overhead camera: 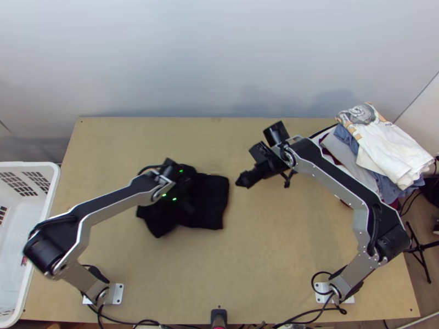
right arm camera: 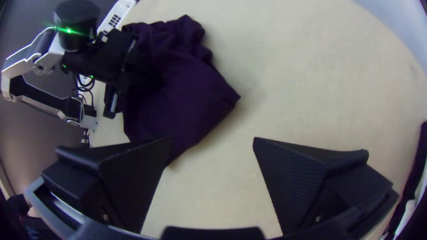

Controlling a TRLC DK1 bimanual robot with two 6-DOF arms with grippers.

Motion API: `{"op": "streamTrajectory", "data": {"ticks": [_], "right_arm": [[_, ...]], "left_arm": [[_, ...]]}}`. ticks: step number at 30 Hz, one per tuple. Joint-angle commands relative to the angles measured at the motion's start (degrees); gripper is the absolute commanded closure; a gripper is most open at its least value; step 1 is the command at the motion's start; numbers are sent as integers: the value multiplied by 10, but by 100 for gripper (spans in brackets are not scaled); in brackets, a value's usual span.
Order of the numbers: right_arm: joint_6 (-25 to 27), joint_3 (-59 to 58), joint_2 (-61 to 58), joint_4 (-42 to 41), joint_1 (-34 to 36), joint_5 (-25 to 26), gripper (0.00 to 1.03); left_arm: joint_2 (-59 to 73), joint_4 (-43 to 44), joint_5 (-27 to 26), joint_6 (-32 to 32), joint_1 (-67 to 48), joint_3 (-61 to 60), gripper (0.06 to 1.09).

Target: Fold the t-shirt

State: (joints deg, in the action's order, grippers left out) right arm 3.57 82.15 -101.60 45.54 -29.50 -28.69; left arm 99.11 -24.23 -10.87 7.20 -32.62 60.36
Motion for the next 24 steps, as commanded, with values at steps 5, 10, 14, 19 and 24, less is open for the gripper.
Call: {"op": "streamTrajectory", "data": {"ticks": [5, 10, 14, 19, 24], "right_arm": [[-4, -106, 37, 18, 12, -6, 6], [-9, -122, 35, 6, 11, -20, 5], [-16, -119, 18, -8, -2, -30, 5], [-40, -111, -1, -48, -21, -33, 4], [-50, -89, -33, -67, -34, -46, 4]], "left_arm": [[66, 6, 3, -97, -45, 170, 57], [21, -33, 2, -89, -46, 175, 10], [-37, -63, -16, -74, -11, 186, 10], [-106, -129, -19, -19, 60, 193, 10], [-199, -166, -18, 42, 123, 118, 10]]}}
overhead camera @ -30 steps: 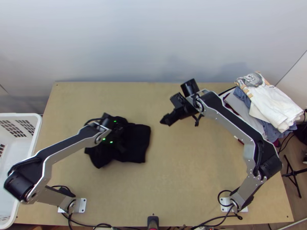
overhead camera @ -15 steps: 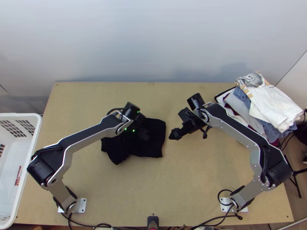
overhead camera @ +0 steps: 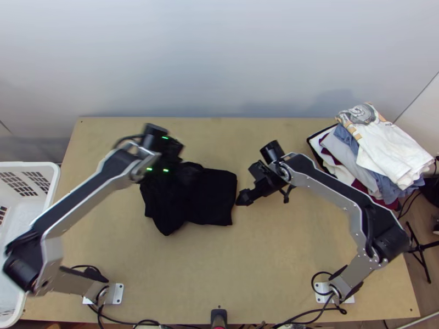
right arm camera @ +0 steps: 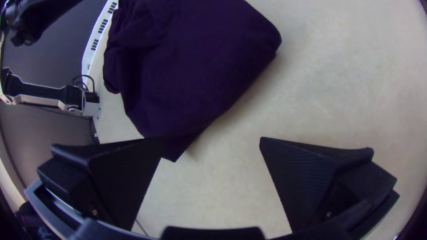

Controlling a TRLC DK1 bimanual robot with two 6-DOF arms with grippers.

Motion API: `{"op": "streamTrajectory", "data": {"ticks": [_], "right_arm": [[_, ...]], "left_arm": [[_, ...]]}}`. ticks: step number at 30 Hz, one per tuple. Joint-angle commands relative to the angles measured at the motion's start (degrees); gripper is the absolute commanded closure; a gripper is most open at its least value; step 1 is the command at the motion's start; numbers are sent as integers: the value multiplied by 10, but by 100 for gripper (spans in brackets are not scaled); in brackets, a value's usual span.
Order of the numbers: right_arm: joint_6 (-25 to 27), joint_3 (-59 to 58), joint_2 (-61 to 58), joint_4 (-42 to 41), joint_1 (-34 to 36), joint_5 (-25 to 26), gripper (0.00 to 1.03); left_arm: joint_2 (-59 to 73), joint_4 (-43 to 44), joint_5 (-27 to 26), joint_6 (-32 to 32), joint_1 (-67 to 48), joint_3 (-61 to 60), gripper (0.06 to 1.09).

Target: Fold the t-shirt

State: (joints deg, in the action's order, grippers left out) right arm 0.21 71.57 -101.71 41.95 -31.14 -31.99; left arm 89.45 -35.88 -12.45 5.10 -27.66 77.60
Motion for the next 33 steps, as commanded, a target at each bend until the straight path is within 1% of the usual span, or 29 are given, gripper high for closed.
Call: {"op": "streamTrajectory", "data": {"ticks": [1, 4, 8, 13, 23, 25, 26, 27, 29, 31, 33], "right_arm": [[-18, 20, -37, -37, -19, -13, 4], [-26, 33, -59, -58, -25, -16, 4], [-37, 50, -88, -83, -29, -30, 4], [-62, 50, -111, -118, -38, -36, 4], [-76, 74, -158, -151, -68, -36, 5], [-78, 82, -173, -156, -74, -36, 5], [-79, 90, -177, -155, -74, -36, 8], [-79, 97, -179, -156, -74, -36, 13], [-79, 104, -179, -171, -74, -36, 31], [-86, 99, -177, -198, -75, -36, 55], [-89, 90, -177, -219, -75, -36, 85]], "left_arm": [[-121, -50, 0, 71, 83, -73, 10], [-173, -58, 1, 78, 104, -125, 10], [-214, -70, 3, 91, 130, -165, 10], [-242, -87, 4, 91, 147, -177, 10], [-276, -100, 15, 91, 152, -216, 10], [-283, -102, 15, 91, 152, -221, 10], [-288, -102, 17, 91, 152, -225, 10], [-292, -103, 21, 91, 152, -228, 10], [-297, -107, 26, 91, 153, -233, 10], [-303, -107, 27, 92, 157, -236, 10], [-305, -108, 27, 97, 162, -237, 10]]}}
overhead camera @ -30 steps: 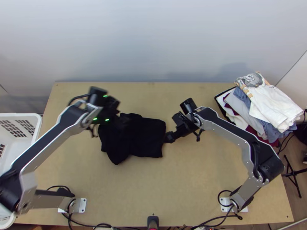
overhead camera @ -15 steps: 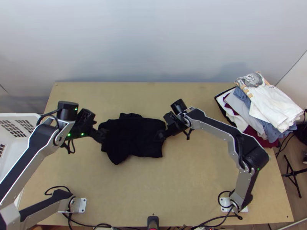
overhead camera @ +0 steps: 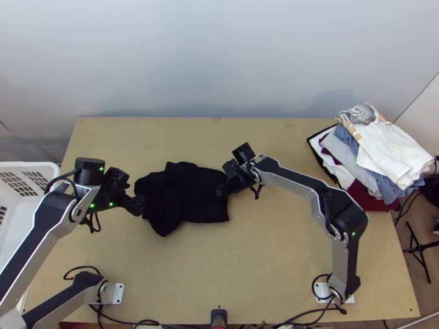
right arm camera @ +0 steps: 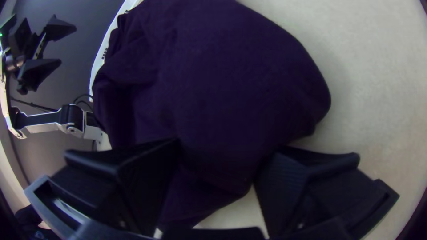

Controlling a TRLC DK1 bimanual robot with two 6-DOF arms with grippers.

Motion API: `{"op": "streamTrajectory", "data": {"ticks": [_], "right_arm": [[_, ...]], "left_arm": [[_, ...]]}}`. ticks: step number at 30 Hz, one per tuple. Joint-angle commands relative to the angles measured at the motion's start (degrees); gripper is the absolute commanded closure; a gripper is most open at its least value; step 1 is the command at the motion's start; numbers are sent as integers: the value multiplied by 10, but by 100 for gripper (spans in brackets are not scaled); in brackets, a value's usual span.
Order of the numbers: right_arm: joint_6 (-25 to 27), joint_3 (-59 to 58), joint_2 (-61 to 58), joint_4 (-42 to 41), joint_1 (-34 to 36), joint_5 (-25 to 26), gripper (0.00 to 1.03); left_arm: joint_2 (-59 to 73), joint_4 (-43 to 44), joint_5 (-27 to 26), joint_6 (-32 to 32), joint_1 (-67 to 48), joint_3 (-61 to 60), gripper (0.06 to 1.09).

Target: Fold the t-shirt

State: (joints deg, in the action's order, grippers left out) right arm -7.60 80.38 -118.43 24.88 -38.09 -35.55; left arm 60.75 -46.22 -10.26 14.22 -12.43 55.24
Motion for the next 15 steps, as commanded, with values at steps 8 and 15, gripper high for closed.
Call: {"op": "streamTrajectory", "data": {"ticks": [8, 15], "right_arm": [[-15, 3, 63, -49, -16, -5, 100], [-9, 72, 156, 8, -10, -2, 100]], "left_arm": [[-35, -19, 5, 32, 43, -11, 10], [-56, -34, 5, 62, 90, -19, 10]]}}
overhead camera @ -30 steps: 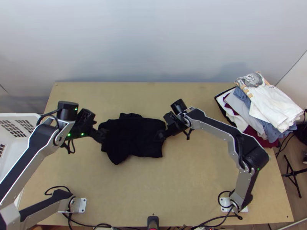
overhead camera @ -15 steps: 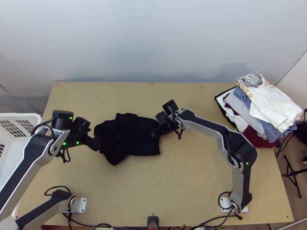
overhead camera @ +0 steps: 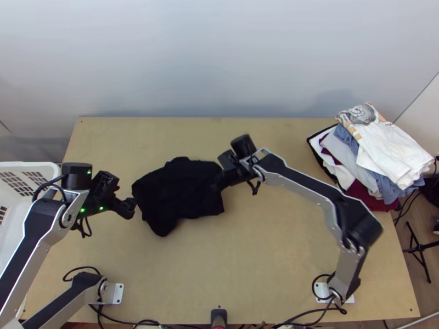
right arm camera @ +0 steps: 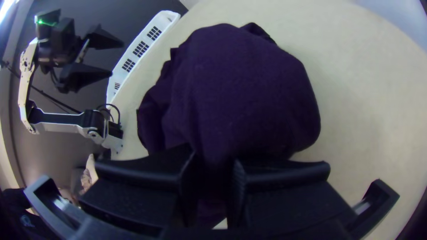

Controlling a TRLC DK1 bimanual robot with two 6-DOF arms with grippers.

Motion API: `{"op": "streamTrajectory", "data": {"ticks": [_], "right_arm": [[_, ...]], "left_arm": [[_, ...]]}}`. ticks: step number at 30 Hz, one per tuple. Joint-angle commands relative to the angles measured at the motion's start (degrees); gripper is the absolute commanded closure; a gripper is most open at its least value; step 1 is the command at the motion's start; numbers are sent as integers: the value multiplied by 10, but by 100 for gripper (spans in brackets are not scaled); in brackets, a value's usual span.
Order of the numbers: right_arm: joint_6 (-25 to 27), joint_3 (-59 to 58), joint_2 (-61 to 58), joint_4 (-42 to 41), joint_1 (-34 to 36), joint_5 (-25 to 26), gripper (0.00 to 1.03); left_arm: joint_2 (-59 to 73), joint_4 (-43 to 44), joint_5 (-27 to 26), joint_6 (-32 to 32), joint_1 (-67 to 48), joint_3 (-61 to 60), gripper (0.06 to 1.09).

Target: Fold the t-shirt

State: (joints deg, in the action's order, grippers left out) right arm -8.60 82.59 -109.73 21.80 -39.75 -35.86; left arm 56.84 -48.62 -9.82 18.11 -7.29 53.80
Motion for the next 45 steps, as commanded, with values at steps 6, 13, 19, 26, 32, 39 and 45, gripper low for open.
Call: {"op": "streamTrajectory", "data": {"ticks": [6, 13, 19, 26, 32, 39, 45], "right_arm": [[14, 130, 78, 96, 74, 6, 100], [25, 250, 53, 174, 168, 7, 100], [41, 428, -25, 264, 217, 15, 100], [42, 538, -88, 287, 285, 18, 100], [67, 535, -99, 267, 339, 18, 100], [82, 538, -72, 242, 396, 19, 100], [93, 538, -39, 222, 437, 18, 100]], "left_arm": [[-23, -22, 1, 43, 67, -9, 10], [-45, -26, 2, 56, 70, -52, 10], [-58, -26, 16, 58, 78, -77, 10], [-100, -63, 30, 59, 94, -92, 10], [-132, -68, 41, 54, 93, -131, 10], [-154, -82, 54, 52, 92, -134, 10], [-144, -80, 55, 54, 87, -139, 10]]}}
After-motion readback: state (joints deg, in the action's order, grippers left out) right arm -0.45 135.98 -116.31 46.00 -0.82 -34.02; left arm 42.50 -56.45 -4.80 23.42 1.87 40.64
